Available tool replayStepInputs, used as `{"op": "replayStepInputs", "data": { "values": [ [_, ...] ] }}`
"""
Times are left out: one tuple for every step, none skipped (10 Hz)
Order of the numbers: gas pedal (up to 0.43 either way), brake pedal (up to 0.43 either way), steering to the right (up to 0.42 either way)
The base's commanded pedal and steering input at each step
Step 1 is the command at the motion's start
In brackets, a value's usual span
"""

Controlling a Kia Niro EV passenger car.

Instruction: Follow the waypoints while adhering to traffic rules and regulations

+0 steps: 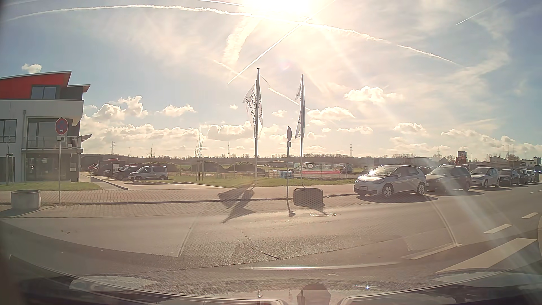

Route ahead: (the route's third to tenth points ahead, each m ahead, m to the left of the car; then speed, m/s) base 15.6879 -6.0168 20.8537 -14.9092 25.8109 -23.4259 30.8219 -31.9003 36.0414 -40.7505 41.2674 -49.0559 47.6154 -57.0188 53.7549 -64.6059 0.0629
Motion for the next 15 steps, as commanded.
{"op": "replayStepInputs", "data": {
  "values": [
    [0.000,0.177,0.192],
    [0.000,0.189,0.192],
    [0.000,0.207,0.192],
    [0.000,0.220,0.192],
    [0.000,0.226,0.192],
    [0.000,0.232,0.192],
    [0.000,0.232,0.192],
    [0.000,0.232,0.193],
    [0.000,0.232,0.192],
    [0.000,0.232,0.192],
    [0.000,0.232,0.192],
    [0.000,0.232,0.192],
    [0.000,0.232,0.192],
    [0.000,0.232,0.192],
    [0.000,0.232,0.192]
  ]
}}
